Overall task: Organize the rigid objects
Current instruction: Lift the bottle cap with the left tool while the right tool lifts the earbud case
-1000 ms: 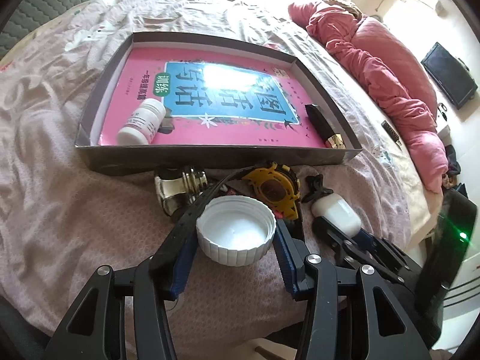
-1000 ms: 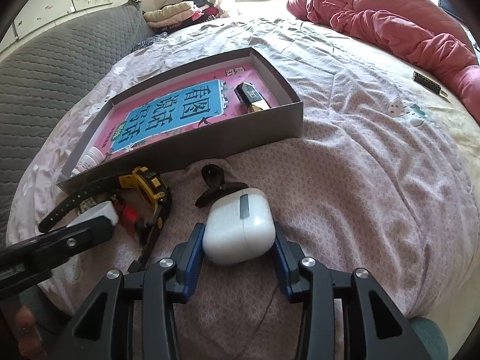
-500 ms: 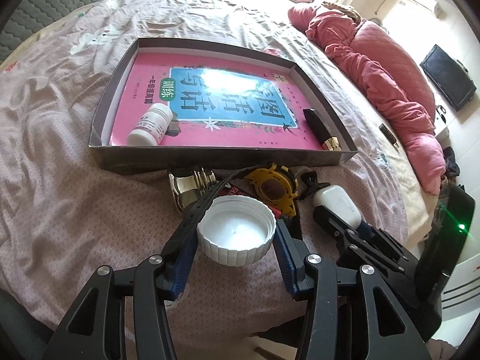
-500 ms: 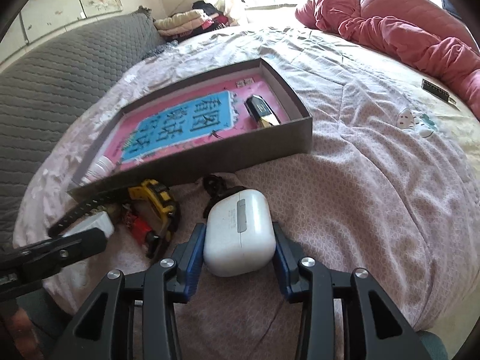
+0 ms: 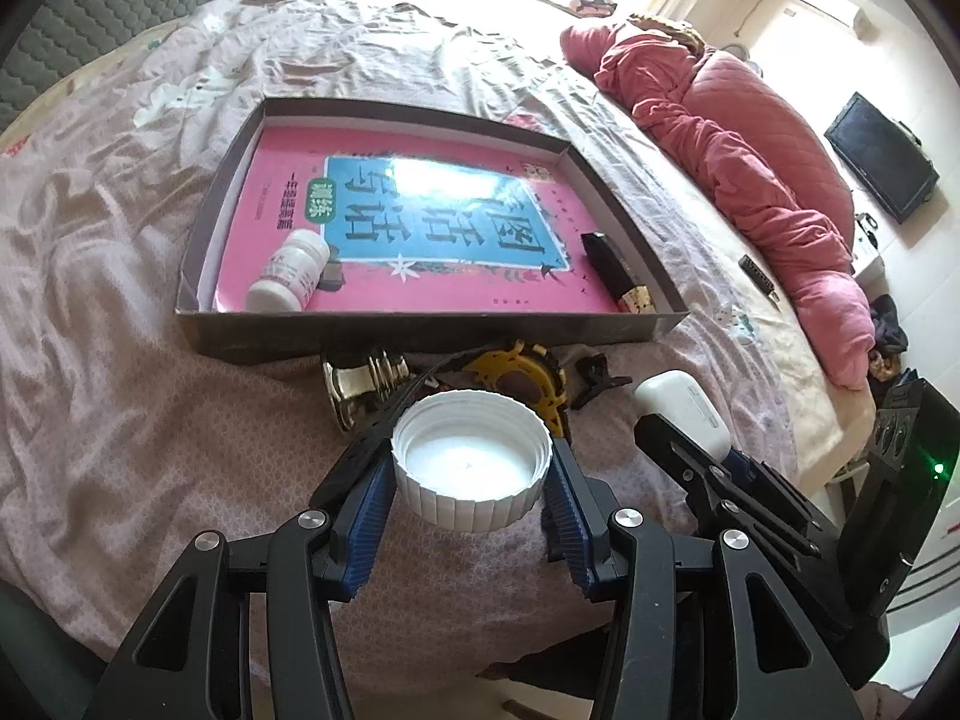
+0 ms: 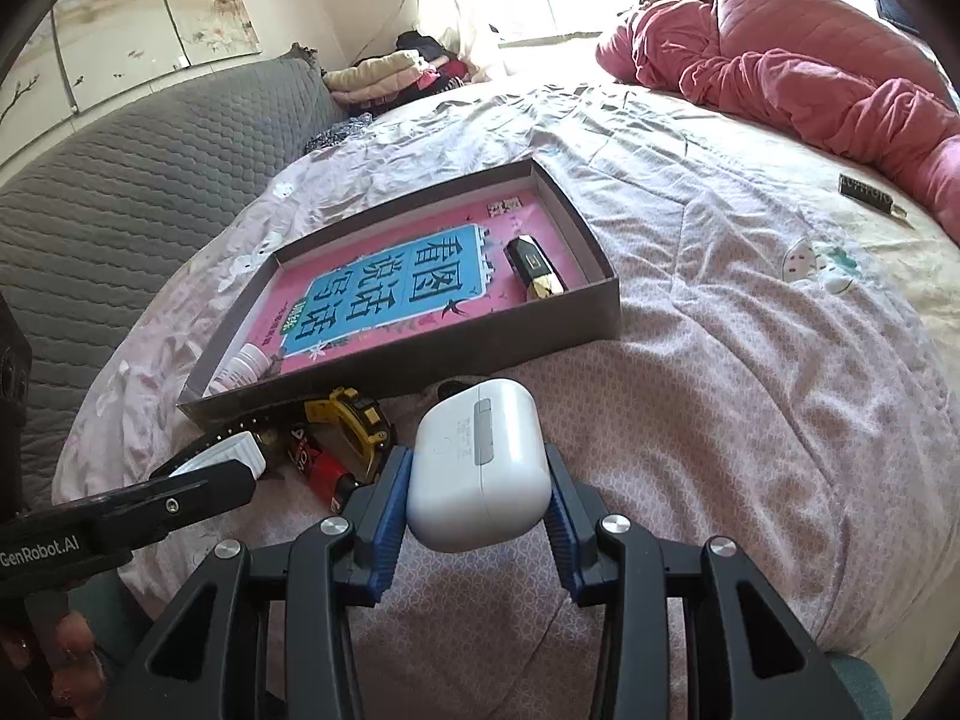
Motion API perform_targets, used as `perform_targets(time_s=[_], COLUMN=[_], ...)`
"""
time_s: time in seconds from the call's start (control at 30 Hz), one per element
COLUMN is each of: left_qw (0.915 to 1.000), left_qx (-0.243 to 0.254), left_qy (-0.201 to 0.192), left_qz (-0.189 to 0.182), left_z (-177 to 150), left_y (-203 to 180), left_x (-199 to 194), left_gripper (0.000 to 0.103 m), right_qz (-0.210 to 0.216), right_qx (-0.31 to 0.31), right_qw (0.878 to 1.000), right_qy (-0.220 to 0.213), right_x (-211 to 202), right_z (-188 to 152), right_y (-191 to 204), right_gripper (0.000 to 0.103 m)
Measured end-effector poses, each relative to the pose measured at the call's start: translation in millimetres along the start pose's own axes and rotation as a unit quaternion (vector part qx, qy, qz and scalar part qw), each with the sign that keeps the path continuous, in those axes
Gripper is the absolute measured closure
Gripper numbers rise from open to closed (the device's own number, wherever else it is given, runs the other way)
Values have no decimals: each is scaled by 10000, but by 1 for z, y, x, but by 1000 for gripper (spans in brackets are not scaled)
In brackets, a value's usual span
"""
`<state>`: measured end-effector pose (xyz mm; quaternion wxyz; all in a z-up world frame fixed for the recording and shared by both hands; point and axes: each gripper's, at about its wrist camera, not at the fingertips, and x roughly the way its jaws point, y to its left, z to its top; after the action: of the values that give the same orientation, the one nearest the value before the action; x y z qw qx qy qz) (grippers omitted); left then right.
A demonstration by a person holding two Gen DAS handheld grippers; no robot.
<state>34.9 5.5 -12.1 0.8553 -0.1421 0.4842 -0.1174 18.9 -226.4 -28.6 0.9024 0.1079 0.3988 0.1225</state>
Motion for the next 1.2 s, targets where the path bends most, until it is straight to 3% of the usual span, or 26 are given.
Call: perform_targets(time_s=[1.2], left_qw=[9971], left_qx=[-16], left_qy=[-726], left_qz=[-223], left_z=[30], left_y=[-15], left_x=[-45], left_gripper=[52], right_qz=[137], right_qx=[-270], right_qw=[9993], right_qy=[-215], right_x=[-19], right_z=[26], right_y=[21], right_gripper=[61])
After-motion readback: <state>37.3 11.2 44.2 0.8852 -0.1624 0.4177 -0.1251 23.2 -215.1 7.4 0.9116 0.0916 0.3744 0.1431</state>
